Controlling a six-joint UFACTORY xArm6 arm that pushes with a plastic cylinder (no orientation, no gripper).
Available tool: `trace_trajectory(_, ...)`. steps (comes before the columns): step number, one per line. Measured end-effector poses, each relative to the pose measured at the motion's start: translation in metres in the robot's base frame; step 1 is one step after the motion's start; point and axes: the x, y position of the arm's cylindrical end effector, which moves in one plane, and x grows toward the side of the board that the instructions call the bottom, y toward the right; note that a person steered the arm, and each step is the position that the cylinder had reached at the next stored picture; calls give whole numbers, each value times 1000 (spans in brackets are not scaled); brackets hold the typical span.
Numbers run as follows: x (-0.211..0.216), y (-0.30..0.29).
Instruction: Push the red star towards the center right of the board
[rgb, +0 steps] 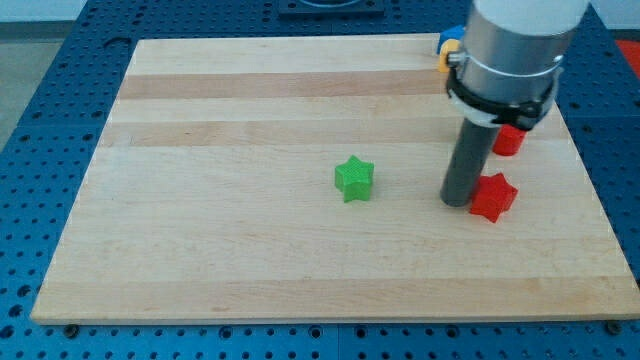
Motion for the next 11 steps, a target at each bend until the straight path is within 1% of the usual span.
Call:
trace_trajectory(1,4,-27)
trace_trajectory(2,30,-24)
trace_trajectory(3,46,4)
trace_trajectory(4,37,27)
trace_trajectory(5,12,35)
trace_trajectory(6,-2,49)
trace_trajectory(8,-22,96)
trace_trajectory(9,-22,91)
trace_trajectory(10,-7,76)
trace_trajectory(11,17,33)
